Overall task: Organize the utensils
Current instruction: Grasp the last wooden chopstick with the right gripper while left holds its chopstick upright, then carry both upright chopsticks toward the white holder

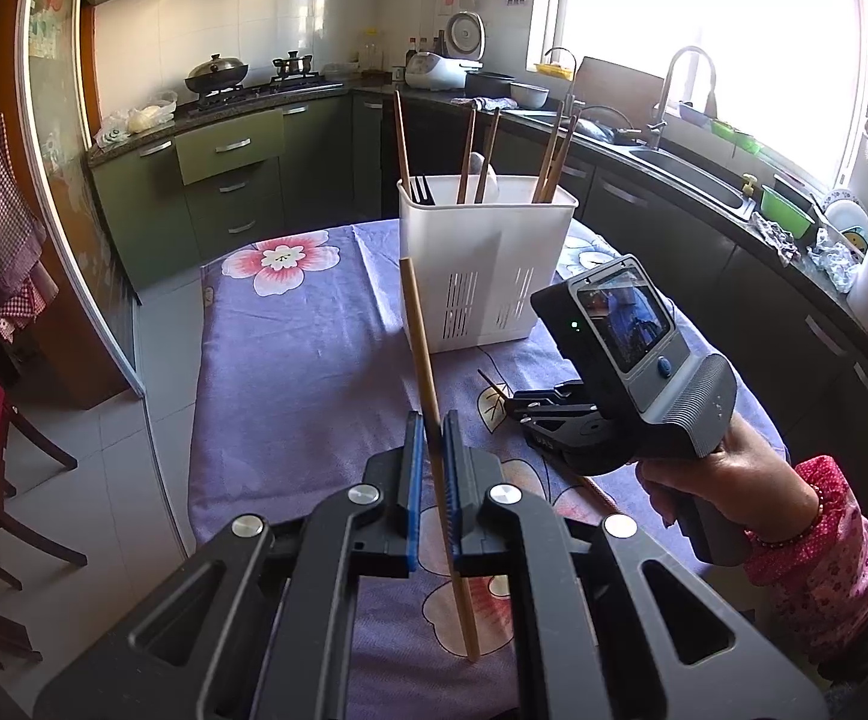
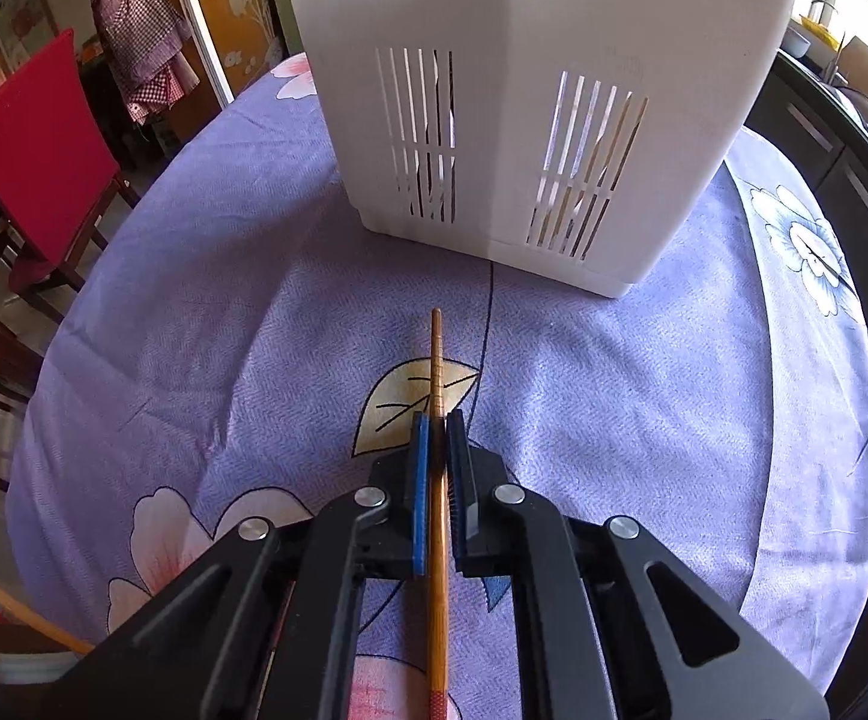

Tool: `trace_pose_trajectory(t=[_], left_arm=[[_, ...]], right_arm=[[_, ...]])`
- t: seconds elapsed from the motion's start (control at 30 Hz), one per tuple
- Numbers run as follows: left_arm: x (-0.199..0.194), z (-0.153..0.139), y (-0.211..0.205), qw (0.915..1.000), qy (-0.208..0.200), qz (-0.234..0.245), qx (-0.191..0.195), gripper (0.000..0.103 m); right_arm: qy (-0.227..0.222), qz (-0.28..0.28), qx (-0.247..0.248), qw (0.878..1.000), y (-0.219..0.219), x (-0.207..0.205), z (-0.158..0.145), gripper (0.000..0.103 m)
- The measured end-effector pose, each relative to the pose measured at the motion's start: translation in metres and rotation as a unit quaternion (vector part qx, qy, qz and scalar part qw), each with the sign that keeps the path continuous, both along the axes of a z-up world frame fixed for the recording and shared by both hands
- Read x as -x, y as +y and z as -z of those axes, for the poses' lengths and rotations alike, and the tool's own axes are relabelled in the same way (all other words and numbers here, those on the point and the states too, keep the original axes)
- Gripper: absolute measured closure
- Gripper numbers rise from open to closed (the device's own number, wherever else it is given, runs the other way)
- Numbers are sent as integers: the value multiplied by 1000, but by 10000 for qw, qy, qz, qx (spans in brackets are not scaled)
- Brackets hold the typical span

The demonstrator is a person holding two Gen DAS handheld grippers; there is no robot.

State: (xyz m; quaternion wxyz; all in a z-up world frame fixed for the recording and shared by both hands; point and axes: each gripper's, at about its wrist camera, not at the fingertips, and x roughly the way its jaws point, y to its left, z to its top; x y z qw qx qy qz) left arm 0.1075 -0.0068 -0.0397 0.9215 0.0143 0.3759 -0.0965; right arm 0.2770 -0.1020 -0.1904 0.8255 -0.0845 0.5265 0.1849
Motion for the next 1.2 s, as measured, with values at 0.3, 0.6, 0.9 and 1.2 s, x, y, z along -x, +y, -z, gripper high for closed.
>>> trace_pose_trajectory(t=[0.3, 0.6, 0.9, 1.2], left_arm=[[1, -2, -1, 10000, 53, 20, 42, 96], [10, -10, -3, 10000, -53, -61, -20, 97], [22, -22, -5, 9995, -217, -151, -146, 97], [-51, 32, 7, 9921, 1143, -500, 111, 61]], right_arm=[[-684, 106, -538, 9961, -30, 31, -60, 96], [-1520, 299, -1113, 9816, -88, 97, -125, 96], [-1886, 406, -1231, 9735, -117, 135, -152, 96], [-1907, 300, -1338, 9720, -110, 141, -149, 96]])
